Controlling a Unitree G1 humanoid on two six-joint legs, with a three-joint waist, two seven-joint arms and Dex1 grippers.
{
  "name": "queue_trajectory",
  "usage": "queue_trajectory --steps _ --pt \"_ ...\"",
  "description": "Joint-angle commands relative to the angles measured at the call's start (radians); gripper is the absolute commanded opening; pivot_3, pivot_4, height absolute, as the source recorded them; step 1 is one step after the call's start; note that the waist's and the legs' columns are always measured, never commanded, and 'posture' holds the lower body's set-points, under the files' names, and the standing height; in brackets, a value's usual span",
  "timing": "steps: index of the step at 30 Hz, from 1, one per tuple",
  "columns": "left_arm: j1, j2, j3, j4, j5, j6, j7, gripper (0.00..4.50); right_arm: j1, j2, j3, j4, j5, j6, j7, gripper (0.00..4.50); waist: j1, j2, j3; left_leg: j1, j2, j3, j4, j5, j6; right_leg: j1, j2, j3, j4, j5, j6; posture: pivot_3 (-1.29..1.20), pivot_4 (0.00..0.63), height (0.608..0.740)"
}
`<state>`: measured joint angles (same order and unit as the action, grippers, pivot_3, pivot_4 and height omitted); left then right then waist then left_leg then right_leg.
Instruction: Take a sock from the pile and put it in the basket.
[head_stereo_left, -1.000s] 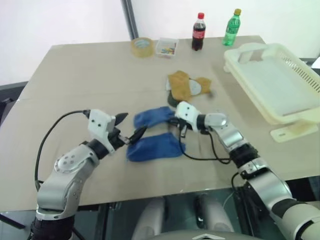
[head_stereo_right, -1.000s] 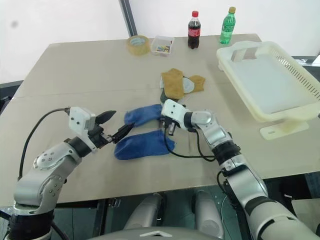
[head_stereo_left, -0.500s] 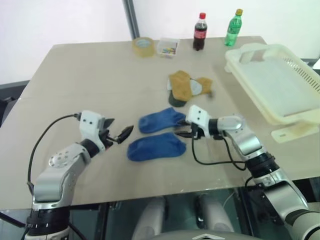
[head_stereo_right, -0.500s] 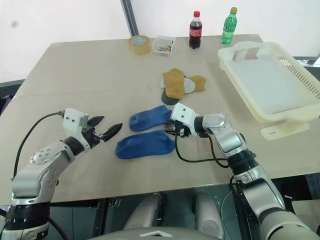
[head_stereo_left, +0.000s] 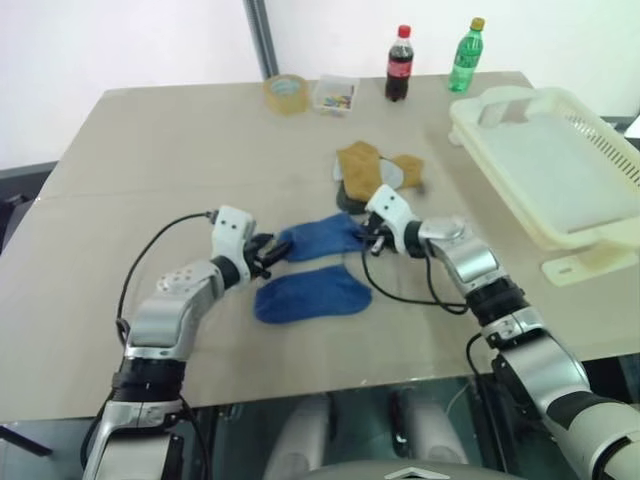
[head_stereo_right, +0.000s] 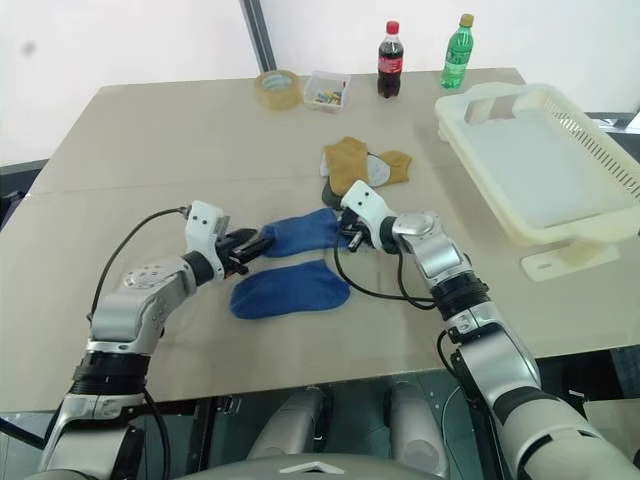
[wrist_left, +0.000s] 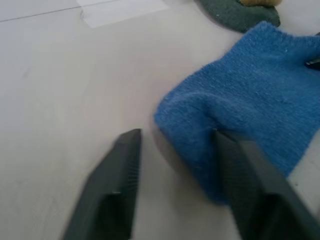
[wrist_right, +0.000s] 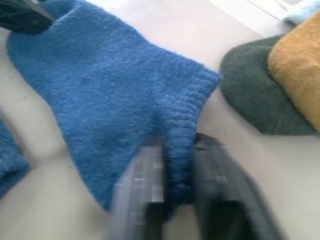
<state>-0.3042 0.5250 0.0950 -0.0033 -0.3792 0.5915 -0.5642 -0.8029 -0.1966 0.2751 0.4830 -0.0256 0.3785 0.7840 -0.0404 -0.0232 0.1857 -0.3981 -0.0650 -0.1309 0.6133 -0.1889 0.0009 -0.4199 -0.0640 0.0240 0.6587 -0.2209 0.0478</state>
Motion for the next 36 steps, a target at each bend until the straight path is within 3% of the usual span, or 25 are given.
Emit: queue_trajectory --steps 1,8,15,18,21,24,29,30,35,36 --pt "0.051 -0.003 0.137 -0.126 -0.141 0.014 -0.05 0.89 0.028 -0.035 -0.027 -0.153 0.031 0.053 0.02 0.0 -0.001 0.0 0.0 -0.001 0.0 -0.001 0.0 0.0 0.0 0.0 0.0 0.0 0.0 0.0 0.0 0.0 0.15 0.74" --pt "0.297 0.157 0.284 -0.379 -0.35 0.166 -0.2 0.89 0.187 -0.142 0.036 -0.636 0.111 0.299 0.106 0.0 -0.001 0.001 0.001 -0.003 0.001 -0.003 -0.001 -0.001 -0.001 -0.003 -0.001 0.001 -0.001 0.0 0.0 0.0 0.15 0.74" --pt "0.4 0.223 0.337 -0.462 -0.392 0.207 -0.199 0.89 0.251 -0.139 0.081 -0.756 0.146 0.414 0.057 0.0 0.004 0.001 0.001 -0.001 0.003 -0.004 -0.001 -0.001 -0.001 0.0 -0.004 -0.001 -0.002 -0.005 0.0 0.0 0.15 0.74" --pt "0.333 0.218 0.271 -0.394 -0.338 0.191 -0.161 0.89 0.24 -0.122 0.09 -0.711 0.133 0.395 0.025 0.0 0.009 0.001 0.001 -0.001 0.003 -0.003 -0.001 -0.001 -0.001 0.0 -0.004 -0.001 -0.002 -0.005 0.0 0.0 0.15 0.74" --pt "0.164 0.176 0.132 -0.272 -0.235 0.161 -0.109 1.64 0.216 -0.119 0.086 -0.631 0.109 0.351 -0.006 0.0 0.015 0.0 0.001 -0.001 0.002 -0.003 -0.001 -0.001 -0.001 0.0 -0.002 -0.003 -0.002 -0.005 0.0 0.0 0.15 0.74" --pt "0.031 0.14 0.003 -0.161 -0.115 0.107 -0.081 2.77 0.199 -0.131 0.078 -0.574 0.093 0.317 -0.022 0.0 0.026 0.0 0.0 -0.002 0.0 -0.001 0.0 -0.001 -0.001 0.001 0.0 -0.004 -0.002 -0.002 0.002 0.0 0.15 0.74" --pt "-0.101 0.066 -0.131 0.036 0.04 0.04 -0.033 2.77 0.186 -0.139 0.063 -0.518 0.08 0.282 -0.058 0.0 0.021 0.0 0.0 -0.003 0.0 0.0 -0.001 -0.001 -0.001 0.0 -0.001 -0.002 -0.004 0.0 0.0 0.0 0.15 0.74" --pt "-0.109 0.059 -0.146 0.06 0.053 0.029 -0.045 2.17 0.186 -0.139 0.059 -0.514 0.08 0.28 -0.063 0.0 0.021 0.0 0.0 -0.003 0.0 0.0 -0.001 -0.001 -0.001 -0.001 0.0 -0.001 -0.004 0.0 0.0 0.0 0.15 0.74" --pt "-0.117 0.031 -0.121 0.086 0.044 -0.004 -0.08 0.03 0.185 -0.143 0.044 -0.511 0.08 0.269 -0.076 0.0 0.022 0.0 0.0 -0.002 0.001 -0.001 -0.001 -0.001 -0.001 0.0 0.0 -0.002 -0.003 0.0 0.0 0.0 0.15 0.74" --pt "-0.113 0.034 -0.102 0.078 0.031 -0.003 -0.089 0.03 0.182 -0.143 0.04 -0.509 0.08 0.265 -0.079 0.0 0.023 0.0 0.0 -0.002 0.001 -0.001 -0.001 -0.001 -0.001 0.0 0.0 -0.002 -0.003 0.0 0.001 0.0 0.15 0.74"
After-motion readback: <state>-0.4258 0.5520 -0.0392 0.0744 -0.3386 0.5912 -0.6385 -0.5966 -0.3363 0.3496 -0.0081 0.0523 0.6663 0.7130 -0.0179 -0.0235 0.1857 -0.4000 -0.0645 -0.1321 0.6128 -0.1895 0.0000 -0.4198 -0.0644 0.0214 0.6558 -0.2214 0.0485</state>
